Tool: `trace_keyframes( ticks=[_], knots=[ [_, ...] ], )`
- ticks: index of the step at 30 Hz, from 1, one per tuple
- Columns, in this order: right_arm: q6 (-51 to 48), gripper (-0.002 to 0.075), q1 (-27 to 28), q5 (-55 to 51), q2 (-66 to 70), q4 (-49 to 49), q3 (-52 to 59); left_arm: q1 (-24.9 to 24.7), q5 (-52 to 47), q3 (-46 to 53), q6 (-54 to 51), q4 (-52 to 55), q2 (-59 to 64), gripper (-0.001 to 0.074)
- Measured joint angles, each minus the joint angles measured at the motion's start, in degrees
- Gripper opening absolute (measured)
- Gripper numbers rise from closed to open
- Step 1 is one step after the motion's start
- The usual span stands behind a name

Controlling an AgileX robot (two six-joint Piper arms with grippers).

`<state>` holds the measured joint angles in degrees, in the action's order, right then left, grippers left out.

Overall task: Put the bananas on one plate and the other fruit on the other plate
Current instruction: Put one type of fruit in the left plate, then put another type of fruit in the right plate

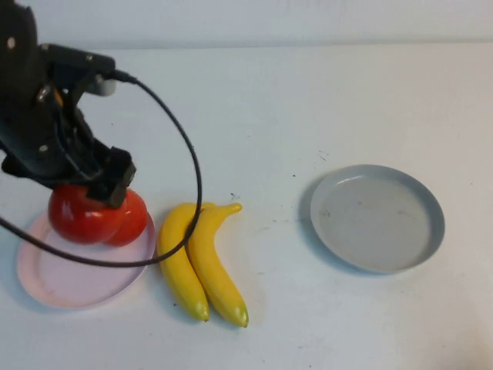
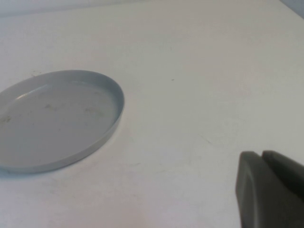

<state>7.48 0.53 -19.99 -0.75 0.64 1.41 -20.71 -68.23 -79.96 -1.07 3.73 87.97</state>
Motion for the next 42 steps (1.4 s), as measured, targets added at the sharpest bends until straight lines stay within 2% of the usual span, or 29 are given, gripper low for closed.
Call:
trace_keyframes(
  ticks=[5,12,14,18,27,33,35,37,40,42],
  knots=[
    [0.0,-0.0017,0.0,0.0,0.0,0.0,0.0,4.9,4.8,9.7,1.7,0.0,-3.0,0.0582],
    [0.0,-0.0017,0.0,0.0,0.0,0.0,0.0,9.1,13.1,16.0,-0.5,0.0,-2.4,0.0582],
    [0.0,-0.0017,0.0,0.0,0.0,0.0,0.0,9.5,13.6,16.5,-1.8,0.0,-1.2,0.0589],
    [0.0,-0.0017,0.0,0.0,0.0,0.0,0.0,9.5,15.4,16.8,-2.4,0.0,0.7,0.0664],
    [0.0,-0.0017,0.0,0.0,0.0,0.0,0.0,9.5,16.4,16.8,-1.9,0.0,0.8,0.0668],
    [0.0,-0.0017,0.0,0.0,0.0,0.0,0.0,9.5,15.1,16.8,-0.4,-0.9,-7.8,0.0664],
    [0.0,-0.0017,0.0,0.0,0.0,0.0,0.0,9.5,13.0,16.8,-0.4,-1.3,-13.0,0.0604],
    [0.0,-0.0017,0.0,0.0,0.0,0.0,0.0,9.5,11.4,16.8,-0.4,-1.5,-17.5,0.0476],
    [0.0,-0.0017,0.0,0.0,0.0,0.0,0.0,9.5,10.4,16.8,-0.4,-2.1,-24.1,0.0187],
    [0.0,-0.0017,0.0,0.0,0.0,0.0,0.0,9.5,9.6,16.8,-0.4,-2.7,-27.6,0.0080]
  ],
)
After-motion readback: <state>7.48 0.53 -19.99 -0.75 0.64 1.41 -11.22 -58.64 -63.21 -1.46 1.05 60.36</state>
